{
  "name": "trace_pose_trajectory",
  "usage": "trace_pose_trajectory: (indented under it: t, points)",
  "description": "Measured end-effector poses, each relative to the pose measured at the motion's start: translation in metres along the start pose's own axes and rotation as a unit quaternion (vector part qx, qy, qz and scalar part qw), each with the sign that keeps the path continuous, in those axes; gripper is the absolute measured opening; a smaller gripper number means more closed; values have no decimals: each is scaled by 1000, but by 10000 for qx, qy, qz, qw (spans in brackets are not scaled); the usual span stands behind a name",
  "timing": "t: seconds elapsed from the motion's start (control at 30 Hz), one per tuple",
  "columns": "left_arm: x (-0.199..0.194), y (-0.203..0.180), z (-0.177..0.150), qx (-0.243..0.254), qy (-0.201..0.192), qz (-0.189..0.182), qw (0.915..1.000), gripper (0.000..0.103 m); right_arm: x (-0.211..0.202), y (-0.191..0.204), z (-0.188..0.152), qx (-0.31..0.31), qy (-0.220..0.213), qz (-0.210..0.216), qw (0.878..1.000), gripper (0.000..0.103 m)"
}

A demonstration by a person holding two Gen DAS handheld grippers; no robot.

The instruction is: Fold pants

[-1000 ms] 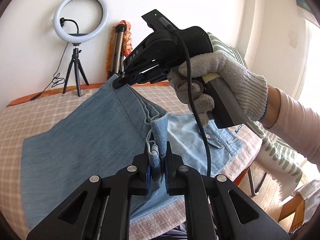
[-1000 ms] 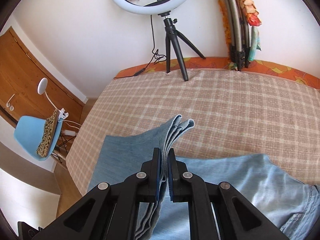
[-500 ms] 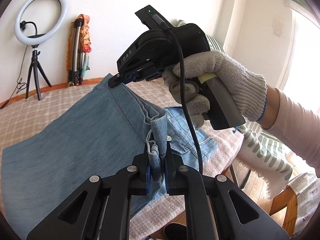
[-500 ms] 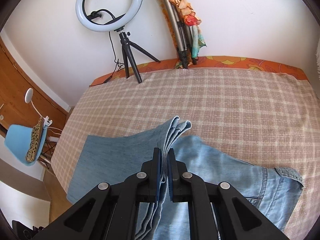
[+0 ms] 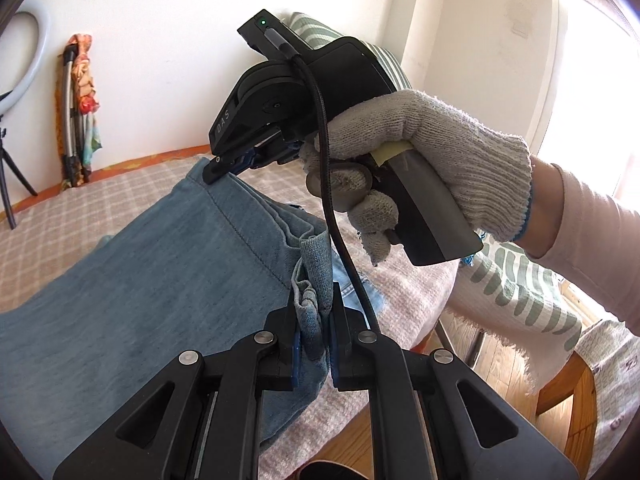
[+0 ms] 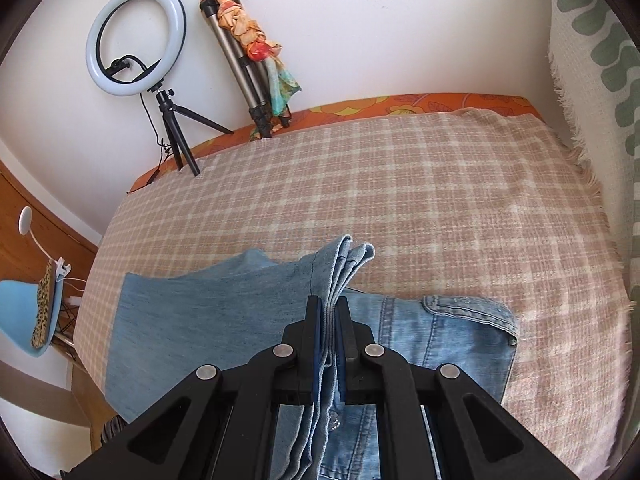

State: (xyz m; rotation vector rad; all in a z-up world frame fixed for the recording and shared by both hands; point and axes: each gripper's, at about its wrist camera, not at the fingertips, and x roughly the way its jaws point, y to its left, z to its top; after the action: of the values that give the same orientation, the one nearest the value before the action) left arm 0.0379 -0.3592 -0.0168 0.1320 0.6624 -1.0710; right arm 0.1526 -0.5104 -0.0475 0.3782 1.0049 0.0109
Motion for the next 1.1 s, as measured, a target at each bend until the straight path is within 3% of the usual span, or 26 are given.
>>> trace_pose_trajectory:
  t: [0.4, 0.73, 0.87, 0.97, 1.1]
  points:
    - [49, -26, -5, 176, 254, -249, 9992, 9, 9, -61, -18, 335, 55, -190, 9992, 4]
    - [65, -23, -17, 150, 488, -228, 9984, 9, 27, -72, -24, 367, 129, -212, 9990, 4]
    - [64, -34, -23, 279, 629, -327, 9971, 15, 32, -71, -25, 329, 129, -353, 9988, 4]
    - [58, -35, -24, 219, 721, -369, 9965, 16, 31, -68, -24, 226, 75, -581, 9980, 10]
    - [37, -25, -21, 41, 620, -344, 9975, 22, 22, -66, -20, 117, -43, -933, 9956, 31]
